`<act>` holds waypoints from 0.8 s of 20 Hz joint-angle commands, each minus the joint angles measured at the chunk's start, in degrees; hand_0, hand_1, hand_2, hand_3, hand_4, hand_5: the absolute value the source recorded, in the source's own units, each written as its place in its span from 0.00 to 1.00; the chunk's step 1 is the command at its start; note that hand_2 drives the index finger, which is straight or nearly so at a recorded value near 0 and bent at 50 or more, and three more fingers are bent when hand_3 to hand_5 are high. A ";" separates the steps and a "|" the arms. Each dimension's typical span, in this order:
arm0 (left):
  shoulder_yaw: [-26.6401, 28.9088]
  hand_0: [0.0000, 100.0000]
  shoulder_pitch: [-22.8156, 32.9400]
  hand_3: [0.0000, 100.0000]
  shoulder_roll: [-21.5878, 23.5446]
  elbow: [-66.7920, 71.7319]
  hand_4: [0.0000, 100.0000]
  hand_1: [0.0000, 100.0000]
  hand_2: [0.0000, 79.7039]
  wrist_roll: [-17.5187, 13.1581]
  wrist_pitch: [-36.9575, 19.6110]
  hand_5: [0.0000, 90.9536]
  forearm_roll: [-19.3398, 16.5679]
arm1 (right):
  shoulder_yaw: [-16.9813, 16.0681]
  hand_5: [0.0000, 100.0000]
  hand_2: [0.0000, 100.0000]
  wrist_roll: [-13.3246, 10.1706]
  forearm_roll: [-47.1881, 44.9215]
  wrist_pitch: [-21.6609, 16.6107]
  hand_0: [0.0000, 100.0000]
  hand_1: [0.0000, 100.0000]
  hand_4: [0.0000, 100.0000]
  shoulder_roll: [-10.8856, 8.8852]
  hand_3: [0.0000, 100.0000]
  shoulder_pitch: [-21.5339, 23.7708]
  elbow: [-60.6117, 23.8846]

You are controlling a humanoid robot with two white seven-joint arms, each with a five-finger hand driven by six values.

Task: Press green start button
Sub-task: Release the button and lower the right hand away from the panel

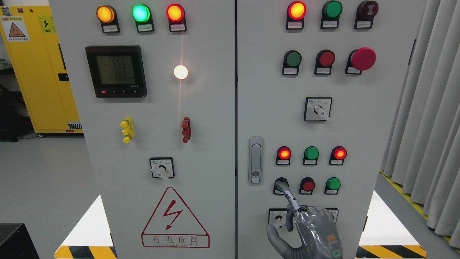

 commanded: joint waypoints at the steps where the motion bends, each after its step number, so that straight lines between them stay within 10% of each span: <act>1: 0.00 0.12 -0.02 0.00 0.00 -0.01 0.00 0.56 0.00 0.02 -0.05 0.00 0.00 | 2.80 0.57 0.07 0.16 -24.24 -1.46 0.41 0.65 0.54 0.51 0.52 2.82 -4.09; 3: 0.00 0.12 -0.02 0.00 0.00 -0.01 0.00 0.56 0.00 0.02 -0.05 0.00 0.00 | 2.98 0.24 0.04 0.25 -34.53 -0.94 0.38 0.60 0.28 0.51 0.27 3.87 -5.32; 5: 0.00 0.12 -0.02 0.00 0.00 -0.01 0.00 0.56 0.00 0.02 -0.05 0.00 0.00 | 2.98 0.15 0.00 0.42 -41.93 -0.85 0.37 0.56 0.19 0.34 0.17 4.40 -6.29; 16: 0.00 0.12 -0.02 0.00 0.00 -0.01 0.00 0.56 0.00 0.02 -0.05 0.00 0.00 | 5.26 0.09 0.00 1.65 -48.99 1.00 0.34 0.45 0.12 0.25 0.08 8.10 -7.08</act>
